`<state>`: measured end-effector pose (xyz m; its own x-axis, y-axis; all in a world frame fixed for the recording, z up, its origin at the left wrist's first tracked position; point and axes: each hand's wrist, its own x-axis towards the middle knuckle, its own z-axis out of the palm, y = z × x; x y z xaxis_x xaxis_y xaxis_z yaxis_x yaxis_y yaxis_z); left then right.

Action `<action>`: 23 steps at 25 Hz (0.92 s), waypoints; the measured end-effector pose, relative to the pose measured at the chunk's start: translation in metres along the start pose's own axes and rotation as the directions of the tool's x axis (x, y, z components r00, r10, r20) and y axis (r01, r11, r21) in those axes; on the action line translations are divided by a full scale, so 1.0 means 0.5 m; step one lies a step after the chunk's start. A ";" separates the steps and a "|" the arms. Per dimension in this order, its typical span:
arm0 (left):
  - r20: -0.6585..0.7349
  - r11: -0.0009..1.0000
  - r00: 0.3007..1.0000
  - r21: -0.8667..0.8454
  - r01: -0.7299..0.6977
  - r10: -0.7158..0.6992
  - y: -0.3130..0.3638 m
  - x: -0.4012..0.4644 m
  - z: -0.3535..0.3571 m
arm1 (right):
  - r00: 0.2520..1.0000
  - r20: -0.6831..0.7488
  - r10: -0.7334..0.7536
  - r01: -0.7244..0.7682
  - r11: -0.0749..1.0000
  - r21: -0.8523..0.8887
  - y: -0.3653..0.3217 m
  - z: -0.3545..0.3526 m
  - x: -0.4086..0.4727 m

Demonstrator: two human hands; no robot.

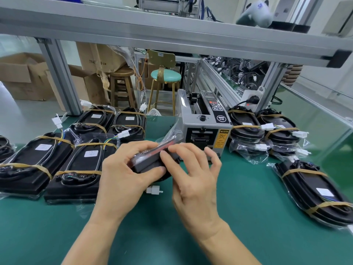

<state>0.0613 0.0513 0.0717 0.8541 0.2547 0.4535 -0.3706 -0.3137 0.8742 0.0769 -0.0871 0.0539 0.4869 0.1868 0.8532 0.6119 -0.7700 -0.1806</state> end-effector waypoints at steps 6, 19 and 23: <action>0.005 0.999 1.000 -0.029 0.018 -0.018 0.000 -0.002 -0.015 | 0.991 0.136 0.006 -0.015 0.998 0.066 -0.003 0.005 -0.004; 0.142 0.708 0.970 -0.663 0.242 -0.198 -0.070 -0.021 -0.047 | 0.605 0.789 0.107 -0.710 0.520 0.474 0.099 -0.012 0.015; 0.088 0.965 0.993 -0.244 0.100 -0.081 -0.065 0.000 -0.083 | 0.736 0.665 0.129 -0.389 0.884 0.258 0.121 -0.013 0.035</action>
<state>0.0581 0.0992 0.0503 0.9100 0.1979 0.3644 -0.3611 -0.0537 0.9310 0.1186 -0.1345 0.0610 0.8518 0.4433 0.2794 0.5128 -0.5959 -0.6180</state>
